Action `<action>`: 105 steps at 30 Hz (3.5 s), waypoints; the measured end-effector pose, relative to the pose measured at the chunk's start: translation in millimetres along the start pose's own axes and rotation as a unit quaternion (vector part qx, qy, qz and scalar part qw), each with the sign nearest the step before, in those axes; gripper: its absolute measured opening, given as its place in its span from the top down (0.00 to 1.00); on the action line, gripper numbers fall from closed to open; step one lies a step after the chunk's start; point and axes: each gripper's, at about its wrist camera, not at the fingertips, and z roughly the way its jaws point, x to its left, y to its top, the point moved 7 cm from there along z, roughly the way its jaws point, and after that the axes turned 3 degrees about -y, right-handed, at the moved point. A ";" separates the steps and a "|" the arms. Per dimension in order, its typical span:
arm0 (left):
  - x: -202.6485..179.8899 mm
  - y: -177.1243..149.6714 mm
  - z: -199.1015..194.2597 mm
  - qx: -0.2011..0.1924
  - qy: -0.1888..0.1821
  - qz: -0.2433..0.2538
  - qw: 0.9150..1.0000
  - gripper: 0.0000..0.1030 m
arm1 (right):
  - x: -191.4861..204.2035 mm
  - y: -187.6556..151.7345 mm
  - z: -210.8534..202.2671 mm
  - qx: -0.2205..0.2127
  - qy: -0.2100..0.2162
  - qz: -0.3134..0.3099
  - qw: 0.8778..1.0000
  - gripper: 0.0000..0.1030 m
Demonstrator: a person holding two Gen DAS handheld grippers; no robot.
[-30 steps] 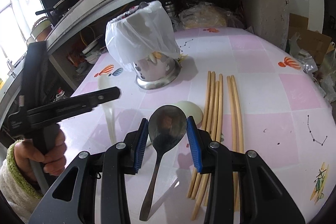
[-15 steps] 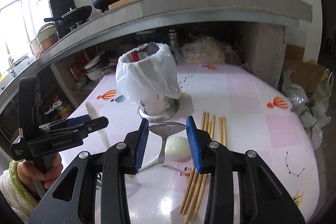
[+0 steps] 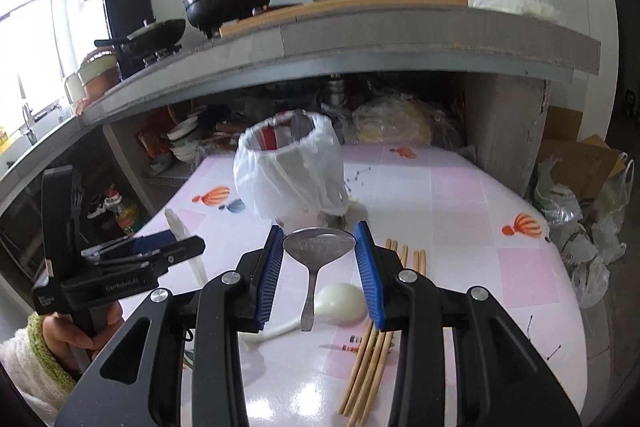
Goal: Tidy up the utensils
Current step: 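Lower the steel spoon into the holder with the right tool while the left tool lifts the paddle, then withdraw the open right tool while the left tool carries the paddle over the holder, then lower the white rice paddle into the holder and open the left tool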
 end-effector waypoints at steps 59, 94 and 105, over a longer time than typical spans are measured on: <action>22.3 62.8 -51.0 -0.074 0.028 -0.019 0.997 0.38 | 58.5 86.4 179.6 0.121 0.025 -0.206 0.971 0.65; -39.4 196.2 -54.3 -0.146 0.004 0.046 0.988 0.38 | -30.7 35.9 21.4 0.010 0.034 -0.021 0.999 0.52; -48.9 206.2 59.8 -0.067 0.052 0.078 0.993 0.38 | -32.7 8.0 6.0 0.016 0.055 0.011 0.998 0.52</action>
